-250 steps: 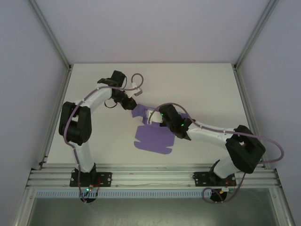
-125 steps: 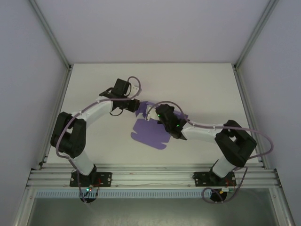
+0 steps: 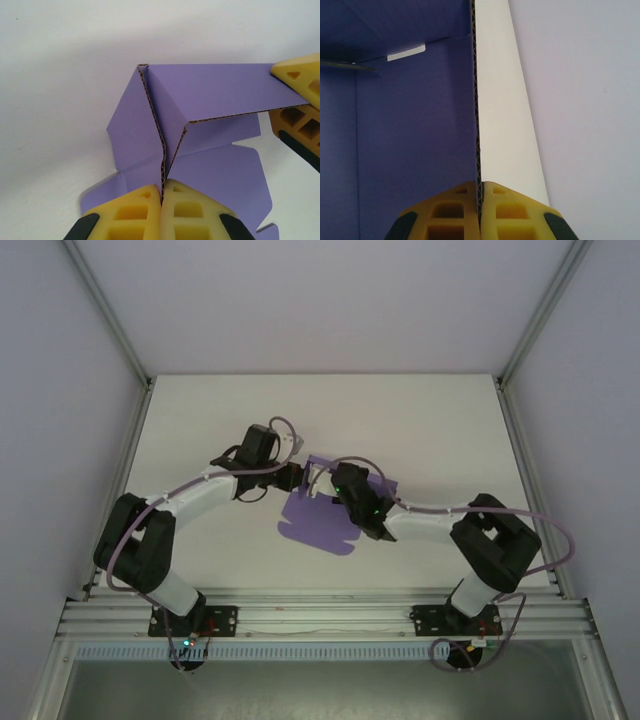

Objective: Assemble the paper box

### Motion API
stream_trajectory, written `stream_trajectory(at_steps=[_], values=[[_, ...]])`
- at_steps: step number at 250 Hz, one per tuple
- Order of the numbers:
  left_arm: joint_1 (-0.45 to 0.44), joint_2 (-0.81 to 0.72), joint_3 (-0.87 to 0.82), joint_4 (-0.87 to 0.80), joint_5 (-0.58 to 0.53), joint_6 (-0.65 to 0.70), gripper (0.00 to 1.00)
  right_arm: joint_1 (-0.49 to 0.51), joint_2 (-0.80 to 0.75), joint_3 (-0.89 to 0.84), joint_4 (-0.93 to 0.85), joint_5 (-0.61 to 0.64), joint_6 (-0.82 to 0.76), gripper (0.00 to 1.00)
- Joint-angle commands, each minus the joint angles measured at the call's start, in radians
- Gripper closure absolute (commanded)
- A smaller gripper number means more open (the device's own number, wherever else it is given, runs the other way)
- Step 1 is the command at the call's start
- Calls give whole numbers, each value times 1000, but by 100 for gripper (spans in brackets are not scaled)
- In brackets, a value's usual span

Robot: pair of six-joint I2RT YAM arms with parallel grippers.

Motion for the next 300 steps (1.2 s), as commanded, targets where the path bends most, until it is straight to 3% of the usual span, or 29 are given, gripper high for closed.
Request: stream_trajectory(at_steps=[1, 57, 85, 120, 151, 168, 185, 208, 250, 284, 300], values=[[-22, -43, -49, 200, 23, -102, 100, 6, 20, -59, 115, -86, -59, 100], [-22, -94, -165, 300, -6, -169, 100, 22, -18, -158, 134, -116, -162, 100], [-22, -113, -179, 268, -28, -151, 96, 32, -30, -181, 116, -93, -198, 100], [-23, -118, -180, 221, -59, -137, 68, 53, -33, -220, 152, -88, -236, 100], [-22, -130, -174, 211, -122, -150, 51, 53, -14, -208, 146, -33, -215, 100], [-22, -139, -165, 213, -154, -144, 35, 54, -11, -221, 175, -37, -229, 100], [-21, -150, -141, 198, -174, -141, 26, 55, -11, -226, 182, -37, -239, 100], [-21, -182, -118, 178, -208, -139, 1, 57, -13, -221, 172, 8, -240, 100], [23, -262, -149, 187, -345, -197, 0, 57, -39, -231, 191, 11, -241, 100], [140, -247, -148, 113, -445, -310, 0, 57, -40, -229, 209, 8, -248, 100], [197, -196, -131, 67, -428, -328, 2, 58, -37, -225, 208, 13, -241, 100]])
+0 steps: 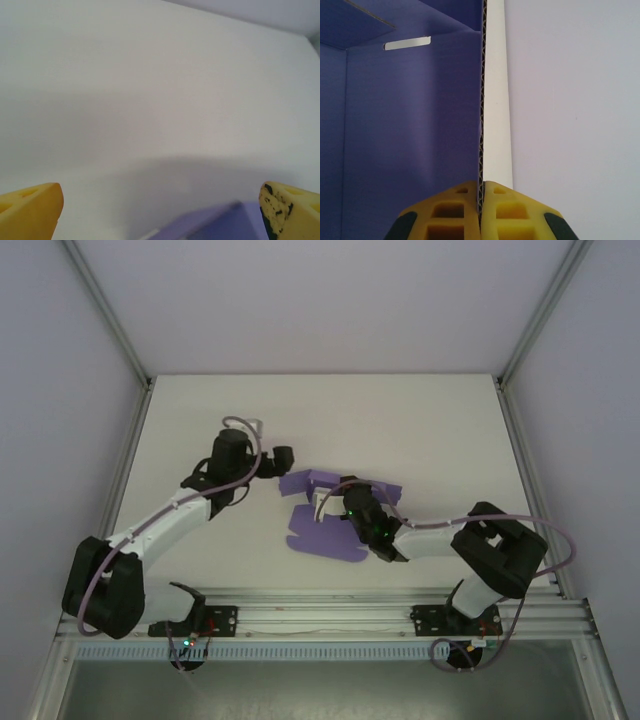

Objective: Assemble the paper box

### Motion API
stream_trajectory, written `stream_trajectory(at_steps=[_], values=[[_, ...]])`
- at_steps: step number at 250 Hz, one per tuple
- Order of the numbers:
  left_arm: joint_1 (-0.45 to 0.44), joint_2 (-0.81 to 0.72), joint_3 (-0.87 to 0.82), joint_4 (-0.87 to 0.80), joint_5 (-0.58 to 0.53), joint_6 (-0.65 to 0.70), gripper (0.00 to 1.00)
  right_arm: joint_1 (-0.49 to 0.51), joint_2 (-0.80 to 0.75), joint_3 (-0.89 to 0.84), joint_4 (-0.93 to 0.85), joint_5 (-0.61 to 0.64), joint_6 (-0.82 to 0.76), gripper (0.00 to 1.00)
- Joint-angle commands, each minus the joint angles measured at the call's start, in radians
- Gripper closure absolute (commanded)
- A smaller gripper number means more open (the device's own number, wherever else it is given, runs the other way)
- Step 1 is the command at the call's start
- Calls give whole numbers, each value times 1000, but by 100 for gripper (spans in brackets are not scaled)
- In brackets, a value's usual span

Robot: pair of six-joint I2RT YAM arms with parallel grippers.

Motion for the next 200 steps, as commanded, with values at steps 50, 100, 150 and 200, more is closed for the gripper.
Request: stream_trajectory(at_steps=[50, 100, 150, 200], values=[[108, 249, 89, -96, 122, 9, 20, 7, 6, -18, -60, -3, 0, 100], [68, 248, 35, -67, 316, 113, 41, 1, 4, -6, -64, 16, 34, 100], [-17, 181, -83, 61, 484, 168, 42, -2, -7, -6, -83, -11, 55, 100], [-70, 168, -116, 96, 492, 170, 46, -8, -8, -9, -89, -17, 58, 100]])
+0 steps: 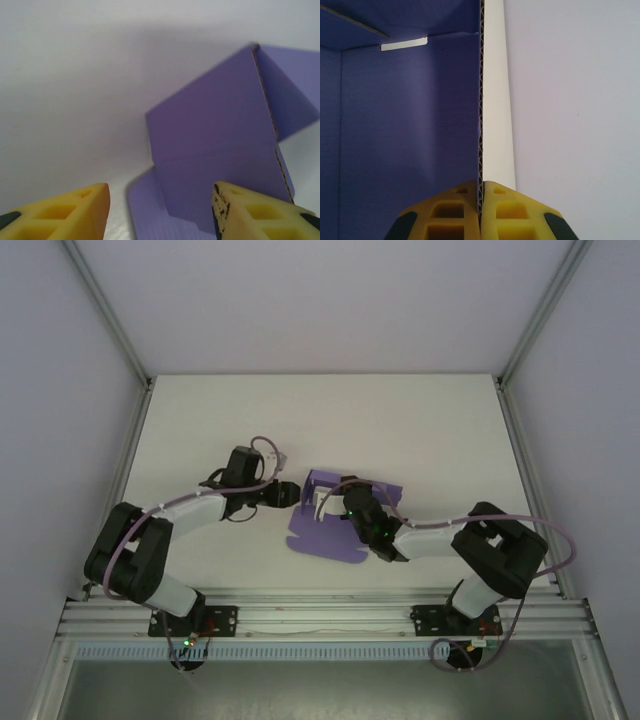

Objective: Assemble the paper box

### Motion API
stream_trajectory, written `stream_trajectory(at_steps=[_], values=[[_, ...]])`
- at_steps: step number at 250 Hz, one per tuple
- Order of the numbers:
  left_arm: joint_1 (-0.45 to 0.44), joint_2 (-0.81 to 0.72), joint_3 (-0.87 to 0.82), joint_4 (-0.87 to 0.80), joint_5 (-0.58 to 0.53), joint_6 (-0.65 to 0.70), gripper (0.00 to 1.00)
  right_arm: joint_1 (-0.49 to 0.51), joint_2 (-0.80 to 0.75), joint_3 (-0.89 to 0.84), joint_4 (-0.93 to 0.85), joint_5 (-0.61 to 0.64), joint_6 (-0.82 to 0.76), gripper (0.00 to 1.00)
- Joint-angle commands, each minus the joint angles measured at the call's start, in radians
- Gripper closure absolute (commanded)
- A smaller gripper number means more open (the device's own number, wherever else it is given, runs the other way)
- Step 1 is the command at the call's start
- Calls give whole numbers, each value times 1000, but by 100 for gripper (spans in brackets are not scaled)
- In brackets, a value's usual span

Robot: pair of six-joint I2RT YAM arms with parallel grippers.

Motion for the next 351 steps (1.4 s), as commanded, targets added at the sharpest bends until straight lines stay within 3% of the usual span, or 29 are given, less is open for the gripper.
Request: stream_trajectory(at_steps=[1, 83, 140, 222, 258, 276, 311, 351], values=[[-27, -23, -17, 69, 50, 39, 46, -5, -7, -8, -83, -20, 36, 100], [-68, -44, -145, 259, -16, -37, 49, 7, -4, -47, -64, -10, 39, 100], [-135, -112, -217, 309, -109, 2, 48, 69, -6, -125, 1, 104, 18, 100], [-155, 18, -180, 430, -101, 30, 41, 94, -45, -96, -96, 71, 89, 100], [-165, 77, -118, 487, -124, 13, 38, 94, -66, -64, -234, 16, 163, 100], [-170, 95, -110, 557, -121, -7, 35, 94, -44, -73, -196, 0, 183, 100], [-174, 120, -133, 676, -107, -35, 37, 102, 34, -107, -88, 58, 117, 100], [-175, 78, -177, 623, -144, -30, 37, 119, -47, -122, -212, 101, 171, 100]])
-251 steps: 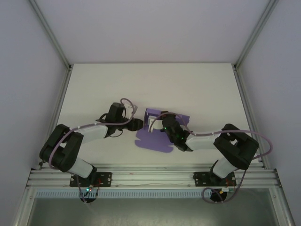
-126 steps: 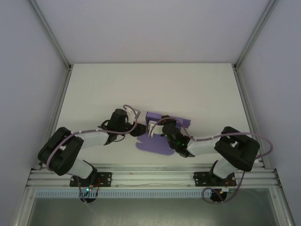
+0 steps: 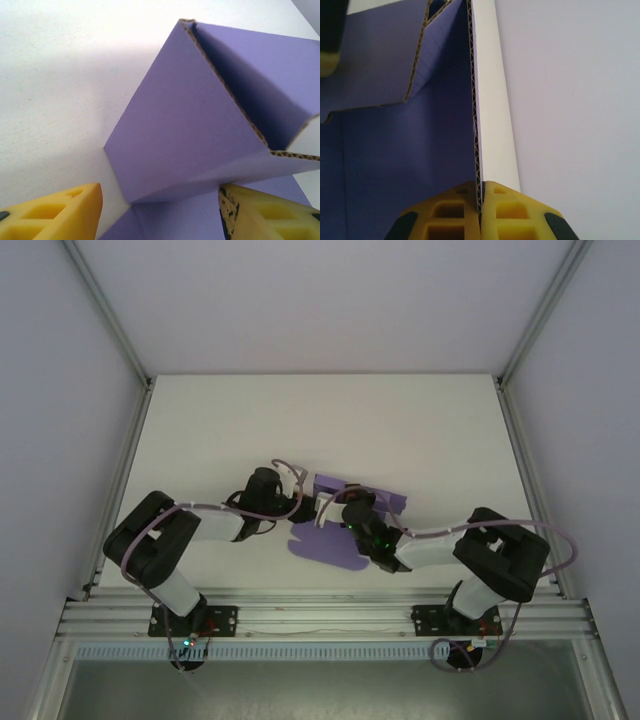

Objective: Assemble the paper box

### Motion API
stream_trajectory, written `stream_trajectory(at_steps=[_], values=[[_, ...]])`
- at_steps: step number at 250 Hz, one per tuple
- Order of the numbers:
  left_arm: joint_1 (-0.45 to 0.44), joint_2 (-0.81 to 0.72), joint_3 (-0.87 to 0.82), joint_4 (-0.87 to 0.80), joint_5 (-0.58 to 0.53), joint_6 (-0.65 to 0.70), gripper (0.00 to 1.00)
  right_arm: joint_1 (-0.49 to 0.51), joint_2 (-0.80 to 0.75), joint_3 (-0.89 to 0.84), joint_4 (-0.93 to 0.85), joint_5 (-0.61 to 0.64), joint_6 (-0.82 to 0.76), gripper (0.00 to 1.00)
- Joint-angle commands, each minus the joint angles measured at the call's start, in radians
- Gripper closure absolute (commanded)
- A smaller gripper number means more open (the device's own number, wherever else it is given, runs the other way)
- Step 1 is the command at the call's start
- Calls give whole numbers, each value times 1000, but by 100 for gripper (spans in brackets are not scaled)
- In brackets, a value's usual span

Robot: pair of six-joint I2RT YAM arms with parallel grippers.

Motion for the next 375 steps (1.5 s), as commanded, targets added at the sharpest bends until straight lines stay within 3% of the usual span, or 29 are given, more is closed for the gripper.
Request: stream_trajectory(at_steps=[1, 48, 67, 99, 131, 209, 270, 323, 375], values=[[-5, -45, -24, 109, -39, -15, 37, 39, -25, -56, -244, -46, 75, 100], [-6, -154, -125, 42, -67, -3, 40, 43, -138, -68, -378, -33, 70, 100], [1, -185, -142, 3, -121, 9, 47, 40, -140, -68, -381, -32, 26, 100], [5, -194, -142, -15, -69, 38, 48, 43, -112, -61, -371, -30, 6, 100], [4, -149, -99, -45, -44, 64, 49, 43, -73, -77, -325, -25, -88, 100], [-5, -70, -56, -4, 90, 67, 46, 43, -112, -54, -488, -86, -228, 100], [-18, -6, -1, 72, 104, 98, 39, 43, -101, -28, -510, -108, -198, 100], [-48, 107, 145, 56, 125, 187, 39, 43, -45, 0, -481, -117, -144, 100], [-48, 155, 178, 116, 82, 163, 42, 43, -42, 4, -521, -159, -103, 100]])
